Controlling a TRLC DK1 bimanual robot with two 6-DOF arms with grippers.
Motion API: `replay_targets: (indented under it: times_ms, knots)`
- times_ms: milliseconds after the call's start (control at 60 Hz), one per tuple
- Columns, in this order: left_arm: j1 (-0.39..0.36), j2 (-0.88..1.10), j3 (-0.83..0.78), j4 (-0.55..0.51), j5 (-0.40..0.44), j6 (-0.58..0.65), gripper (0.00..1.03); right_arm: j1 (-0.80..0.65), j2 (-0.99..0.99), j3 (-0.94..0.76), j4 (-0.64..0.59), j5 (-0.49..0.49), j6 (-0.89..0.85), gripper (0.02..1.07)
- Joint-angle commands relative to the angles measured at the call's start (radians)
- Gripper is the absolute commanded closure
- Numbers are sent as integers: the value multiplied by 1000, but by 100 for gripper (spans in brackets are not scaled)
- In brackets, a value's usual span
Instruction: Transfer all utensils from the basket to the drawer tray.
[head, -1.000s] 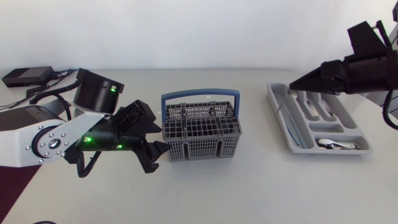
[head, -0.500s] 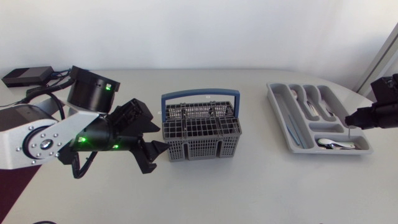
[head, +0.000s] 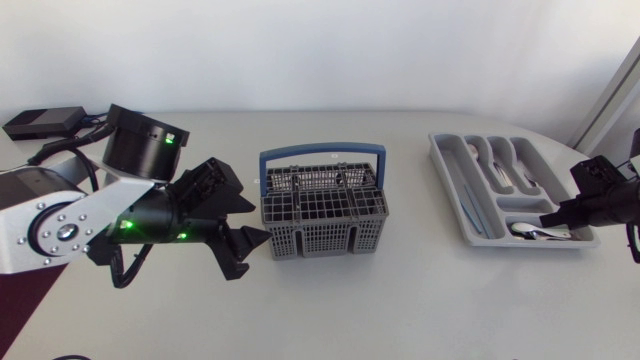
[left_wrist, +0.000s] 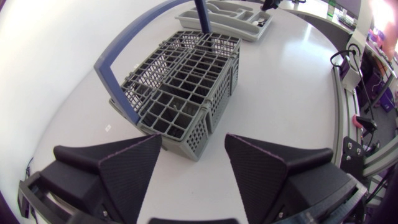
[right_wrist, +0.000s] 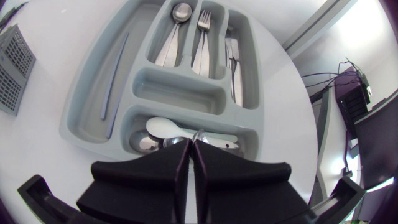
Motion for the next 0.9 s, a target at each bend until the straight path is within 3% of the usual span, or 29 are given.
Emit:
replay_targets:
  times_ms: [0,133,250,383,600,883]
  knots:
    - [11,-15,-15,-8,-8,-10,32,1,31,-34,22,20,-21,96]
    - [15,-13,-17,-7,-8,-10,32,34,24,-77,53,45,-21,81]
    - [29,-12,-18,-7,-8,-8,32,49,-4,-85,52,53,-21,56]
    - [52,-9,-20,-1,-8,-7,32,67,-51,-86,36,57,-18,40]
    - [84,37,-20,28,-8,-11,32,153,-206,-108,-30,46,9,34]
    - [115,112,3,59,-37,-31,32,432,-338,-124,-111,31,163,34]
